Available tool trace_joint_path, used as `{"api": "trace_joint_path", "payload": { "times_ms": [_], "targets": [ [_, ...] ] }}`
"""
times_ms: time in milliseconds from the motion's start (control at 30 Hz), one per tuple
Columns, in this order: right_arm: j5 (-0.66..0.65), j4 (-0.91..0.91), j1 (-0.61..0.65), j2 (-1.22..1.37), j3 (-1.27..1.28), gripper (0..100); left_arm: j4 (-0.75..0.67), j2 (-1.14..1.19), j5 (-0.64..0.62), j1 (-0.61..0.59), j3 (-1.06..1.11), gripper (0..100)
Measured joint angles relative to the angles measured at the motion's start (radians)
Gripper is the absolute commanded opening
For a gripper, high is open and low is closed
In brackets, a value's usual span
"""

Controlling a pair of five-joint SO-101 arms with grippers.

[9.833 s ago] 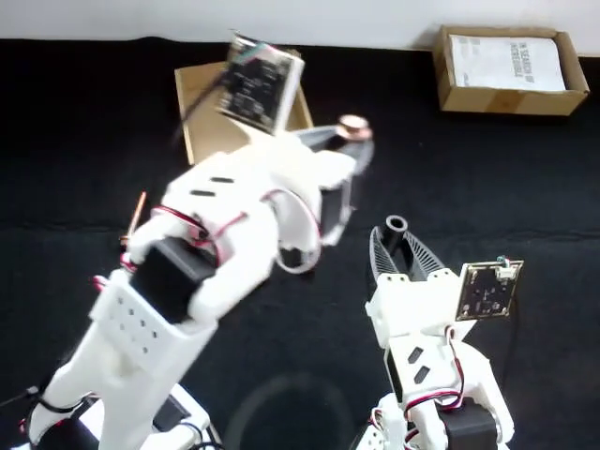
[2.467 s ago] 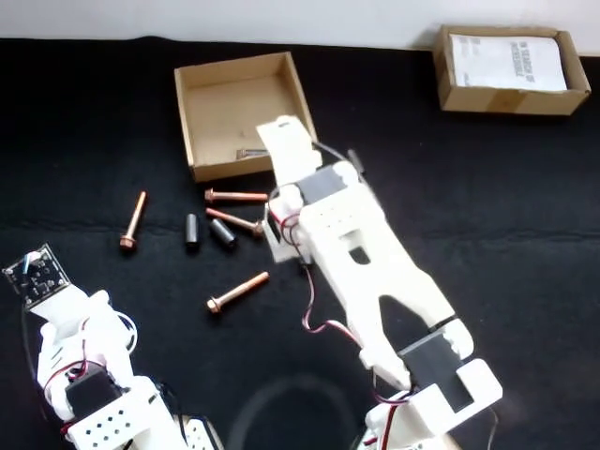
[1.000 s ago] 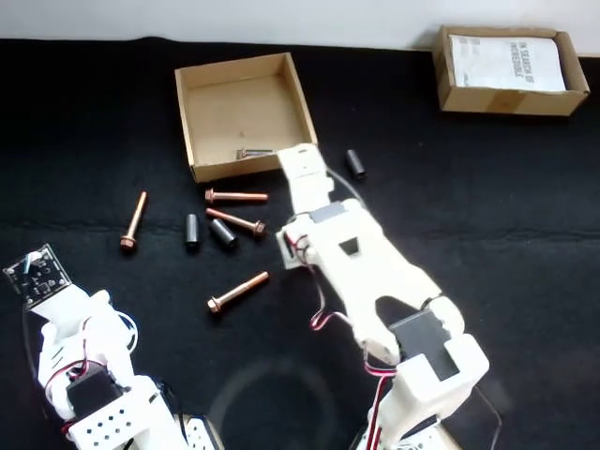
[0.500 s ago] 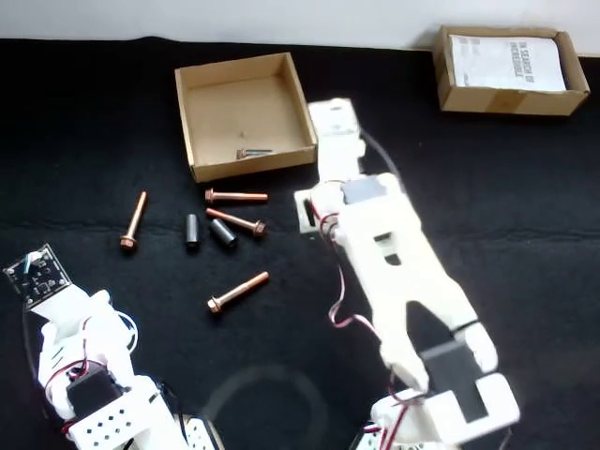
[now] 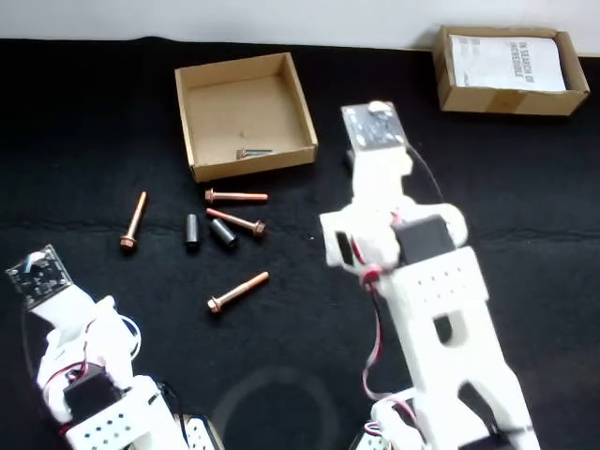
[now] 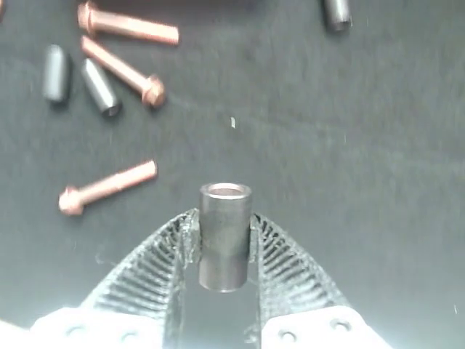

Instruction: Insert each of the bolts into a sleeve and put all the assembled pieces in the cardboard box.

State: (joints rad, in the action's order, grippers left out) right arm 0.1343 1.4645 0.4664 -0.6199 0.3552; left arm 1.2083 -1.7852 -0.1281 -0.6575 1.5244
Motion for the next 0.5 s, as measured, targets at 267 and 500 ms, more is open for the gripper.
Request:
{"api": "trace_joint_path", "payload": {
  "times_ms": [267, 500],
  "targets": [
    [0.0, 0.078, 0.0, -0.364, 0.282, 0.7, 0.226, 0.005, 0.008, 0.172, -0.334, 1],
    [0.0, 0.083, -0.005, -0.773, 0.565, 0.7, 0.269, 0.33, -0.029, 0.261, -0.698, 1]
  ]
}}
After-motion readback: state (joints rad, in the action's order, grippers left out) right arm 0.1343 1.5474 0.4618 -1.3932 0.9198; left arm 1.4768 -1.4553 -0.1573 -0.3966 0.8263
